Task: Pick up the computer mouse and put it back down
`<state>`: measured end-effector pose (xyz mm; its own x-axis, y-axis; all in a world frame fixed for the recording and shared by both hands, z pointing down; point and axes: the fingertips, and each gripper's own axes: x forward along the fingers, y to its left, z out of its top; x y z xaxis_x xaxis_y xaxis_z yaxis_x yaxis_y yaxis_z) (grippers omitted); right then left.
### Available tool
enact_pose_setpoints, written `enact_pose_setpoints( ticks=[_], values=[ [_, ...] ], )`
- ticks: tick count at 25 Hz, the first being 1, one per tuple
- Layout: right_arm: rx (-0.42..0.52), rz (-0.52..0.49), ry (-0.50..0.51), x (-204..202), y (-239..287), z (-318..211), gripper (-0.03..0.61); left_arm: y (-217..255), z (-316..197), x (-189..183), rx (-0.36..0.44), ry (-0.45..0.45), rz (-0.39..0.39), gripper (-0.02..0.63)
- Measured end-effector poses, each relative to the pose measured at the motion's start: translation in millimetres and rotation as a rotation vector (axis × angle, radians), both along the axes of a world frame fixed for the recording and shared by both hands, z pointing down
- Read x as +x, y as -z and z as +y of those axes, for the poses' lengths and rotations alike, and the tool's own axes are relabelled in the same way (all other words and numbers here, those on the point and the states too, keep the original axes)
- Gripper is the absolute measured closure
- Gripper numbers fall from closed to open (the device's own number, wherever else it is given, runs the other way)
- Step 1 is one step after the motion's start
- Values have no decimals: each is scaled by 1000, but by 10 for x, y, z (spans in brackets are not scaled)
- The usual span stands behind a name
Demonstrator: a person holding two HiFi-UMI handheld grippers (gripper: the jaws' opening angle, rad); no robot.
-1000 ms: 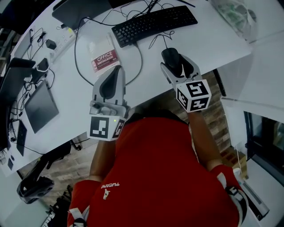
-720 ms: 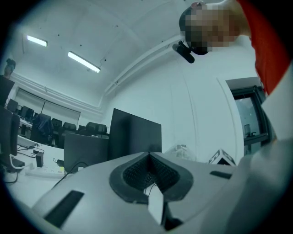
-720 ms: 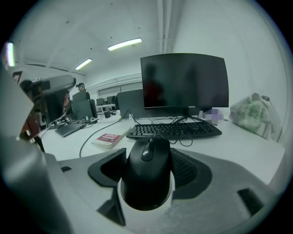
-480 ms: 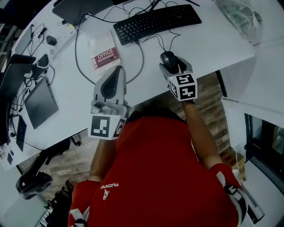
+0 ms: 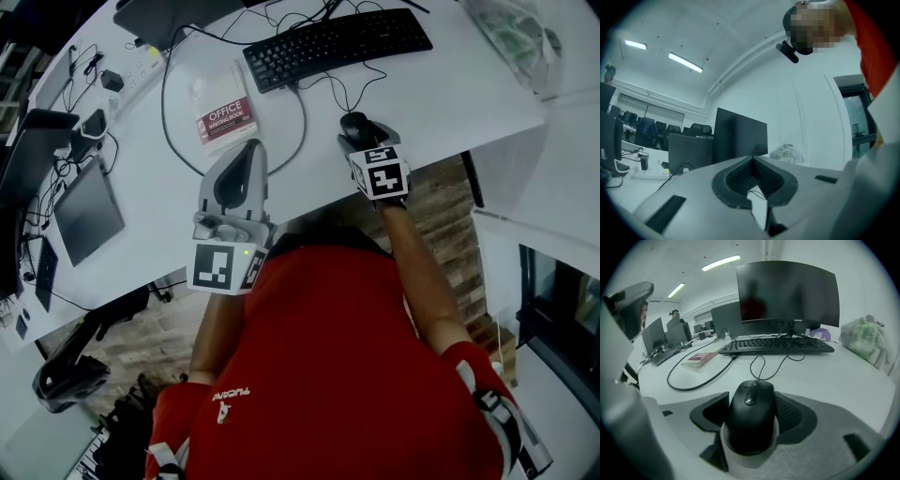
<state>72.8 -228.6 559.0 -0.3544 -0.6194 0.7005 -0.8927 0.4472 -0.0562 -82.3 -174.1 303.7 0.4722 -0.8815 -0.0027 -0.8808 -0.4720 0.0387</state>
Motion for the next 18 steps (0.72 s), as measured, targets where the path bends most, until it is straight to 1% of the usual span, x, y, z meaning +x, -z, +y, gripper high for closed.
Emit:
enact_pose_setpoints(
  ticks=[10, 12, 14, 18],
  values=[
    [2, 40, 11, -35, -42, -47, 268, -48, 8, -59, -11, 17, -6, 604],
    [1, 38, 13, -40, -47, -41, 265, -52, 17, -50, -11, 13, -5, 604],
    [0, 28, 15, -49, -36, -30, 245, -55, 23, -38, -11, 8, -4, 604],
    [32, 4, 9, -41, 80, -28, 230, -55, 25, -31, -11, -1, 0, 604]
  ],
)
